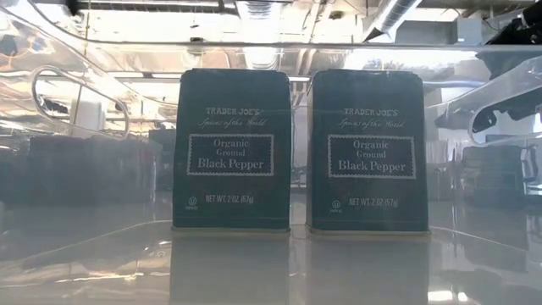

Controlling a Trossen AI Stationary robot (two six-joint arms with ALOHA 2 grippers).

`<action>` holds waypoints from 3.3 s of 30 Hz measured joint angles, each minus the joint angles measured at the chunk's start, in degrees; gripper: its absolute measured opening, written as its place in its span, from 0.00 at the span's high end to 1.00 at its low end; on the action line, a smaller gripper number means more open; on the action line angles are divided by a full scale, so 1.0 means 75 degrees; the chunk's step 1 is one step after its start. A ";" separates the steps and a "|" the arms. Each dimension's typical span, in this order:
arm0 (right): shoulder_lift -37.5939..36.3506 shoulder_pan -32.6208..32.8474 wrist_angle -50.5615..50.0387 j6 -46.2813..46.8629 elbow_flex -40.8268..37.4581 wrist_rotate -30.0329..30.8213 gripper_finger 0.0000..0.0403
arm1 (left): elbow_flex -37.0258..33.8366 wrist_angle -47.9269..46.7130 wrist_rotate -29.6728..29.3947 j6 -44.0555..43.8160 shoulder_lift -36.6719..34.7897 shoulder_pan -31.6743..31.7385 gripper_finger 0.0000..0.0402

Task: Sort spices by type
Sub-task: Put the red seasoning can into the black bin

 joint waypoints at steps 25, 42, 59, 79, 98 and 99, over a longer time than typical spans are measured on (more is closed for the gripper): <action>0.0000 0.0000 -0.0001 -0.0006 -0.0003 -0.0003 0.25 | 0.0123 -0.0121 -0.0582 -0.3599 0.0825 -0.4540 0.06; 0.0000 0.0000 -0.0001 -0.0006 -0.0006 -0.0009 0.25 | -0.1618 0.1752 -0.0444 -0.3481 0.0767 -0.4376 0.06; 0.0000 0.0003 -0.0002 -0.0006 -0.0006 -0.0009 0.25 | -0.2721 0.3142 -0.0337 -0.2904 0.0750 -0.3956 0.07; 0.0001 0.0003 -0.0002 -0.0006 -0.0006 -0.0009 0.25 | -0.2887 0.3408 -0.0284 -0.2888 0.0747 -0.3884 0.36; 0.0001 0.0003 -0.0004 -0.0005 -0.0006 -0.0009 0.25 | -0.1743 0.0400 0.0537 -0.3386 -0.0139 -0.3407 0.48; 0.0000 0.0003 -0.0004 -0.0005 -0.0006 -0.0009 0.25 | -0.1610 0.0154 0.0543 -0.3500 -0.0246 -0.3352 0.48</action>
